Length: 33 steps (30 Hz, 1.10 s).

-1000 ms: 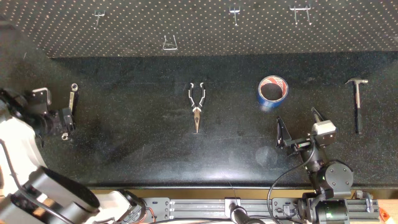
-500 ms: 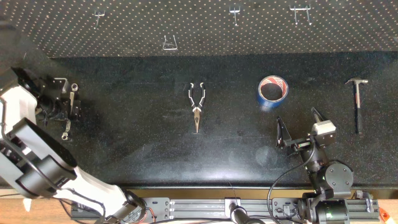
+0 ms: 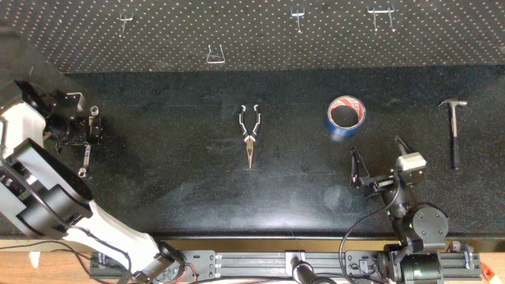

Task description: Place Tools Onto Pegboard

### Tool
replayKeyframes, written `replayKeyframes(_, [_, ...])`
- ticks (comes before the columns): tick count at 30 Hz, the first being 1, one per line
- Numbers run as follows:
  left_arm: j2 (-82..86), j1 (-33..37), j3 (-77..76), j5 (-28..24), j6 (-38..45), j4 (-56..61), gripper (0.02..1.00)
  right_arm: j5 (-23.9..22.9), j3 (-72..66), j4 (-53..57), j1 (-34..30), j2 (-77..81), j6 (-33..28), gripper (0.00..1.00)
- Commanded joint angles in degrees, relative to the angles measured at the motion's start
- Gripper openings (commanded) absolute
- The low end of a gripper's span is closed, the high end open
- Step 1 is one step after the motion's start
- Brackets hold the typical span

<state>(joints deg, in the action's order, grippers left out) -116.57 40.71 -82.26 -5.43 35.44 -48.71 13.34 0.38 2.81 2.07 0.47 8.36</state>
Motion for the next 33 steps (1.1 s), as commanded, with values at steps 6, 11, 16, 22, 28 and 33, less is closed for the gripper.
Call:
replayKeyframes(6, [-1.66,0.02,-1.07,-1.33,-2.45,0.87,0.849,-0.74,-0.15,0.37,0.39,-0.42,0.83,0.987])
replayKeyframes(11, [-1.68,0.02,-1.07,-1.33,-2.45,0.68,0.029,-0.74,-0.15,0.37,0.39,-0.42,0.83,0.987])
replayKeyframes(16, [-1.46,-0.04,-1.05,-1.31,-2.43,0.66,0.029,-0.72,-0.15,0.37,0.39,-0.42,0.83,0.985])
replayKeyframes(22, [8.63,-2.84,1.73,-6.12,-2.47,-1.81,0.027,-0.74,-0.15,0.37,0.39,-0.42,0.83,0.985])
replayKeyframes(28, [23.52,-3.78,4.22,-11.43,-5.49,-3.48,0.027,-0.74,-0.15,0.37,0.39,-0.42,0.83,0.985])
replayKeyframes(33, [27.82,-5.44,7.15,-12.22,-7.82,-2.49,0.029,-0.72,-0.15,0.37,0.39,-0.42,0.83,0.985])
